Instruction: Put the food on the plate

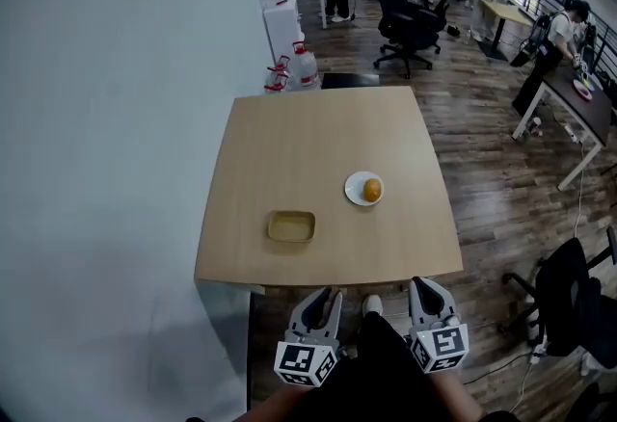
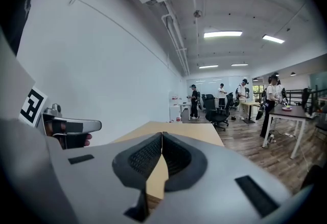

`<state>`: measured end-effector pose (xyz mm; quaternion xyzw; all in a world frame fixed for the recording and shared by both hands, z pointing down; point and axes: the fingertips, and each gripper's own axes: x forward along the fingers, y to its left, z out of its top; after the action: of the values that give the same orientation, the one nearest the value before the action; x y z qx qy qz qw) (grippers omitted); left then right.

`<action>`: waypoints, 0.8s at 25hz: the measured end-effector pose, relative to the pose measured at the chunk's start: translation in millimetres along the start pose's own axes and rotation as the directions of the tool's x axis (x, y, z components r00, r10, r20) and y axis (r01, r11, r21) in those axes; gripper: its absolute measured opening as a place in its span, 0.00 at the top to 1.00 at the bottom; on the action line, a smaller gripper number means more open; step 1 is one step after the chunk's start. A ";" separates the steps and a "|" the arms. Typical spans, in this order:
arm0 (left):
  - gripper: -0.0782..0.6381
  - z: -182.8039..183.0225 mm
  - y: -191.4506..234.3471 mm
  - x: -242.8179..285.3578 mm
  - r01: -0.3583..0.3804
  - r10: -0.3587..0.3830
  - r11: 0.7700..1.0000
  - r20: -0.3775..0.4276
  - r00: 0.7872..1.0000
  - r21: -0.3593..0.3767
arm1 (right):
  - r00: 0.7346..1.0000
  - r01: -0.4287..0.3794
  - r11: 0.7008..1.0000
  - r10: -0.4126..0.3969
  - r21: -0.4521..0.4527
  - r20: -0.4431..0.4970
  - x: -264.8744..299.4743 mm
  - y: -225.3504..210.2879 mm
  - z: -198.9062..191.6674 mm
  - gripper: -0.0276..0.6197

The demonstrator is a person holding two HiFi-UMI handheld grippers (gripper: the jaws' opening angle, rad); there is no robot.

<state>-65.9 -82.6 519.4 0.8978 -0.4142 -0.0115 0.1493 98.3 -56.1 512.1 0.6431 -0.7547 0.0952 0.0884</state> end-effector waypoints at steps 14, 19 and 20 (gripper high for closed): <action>0.86 2.2 16.2 -8.3 -0.055 0.054 0.998 -0.046 0.997 -0.018 | 1.000 -0.022 0.998 0.022 -0.050 -0.011 1.0 22.3 8.3 0.86; 0.86 -2.2 8.3 -6.2 -0.040 0.039 0.999 -0.044 0.998 -0.022 | 0.999 -0.033 0.998 0.032 -0.062 -0.012 -1.8 26.2 6.3 0.86; 0.86 -3.4 6.8 -5.6 -0.039 0.038 0.999 -0.043 0.998 -0.022 | 0.999 -0.035 0.997 0.035 -0.063 -0.010 -2.7 26.6 5.3 0.86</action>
<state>-74.1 -81.7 524.0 0.8880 -0.4280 0.0058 0.1683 72.4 -50.8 505.5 0.6262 -0.7680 0.0757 0.1106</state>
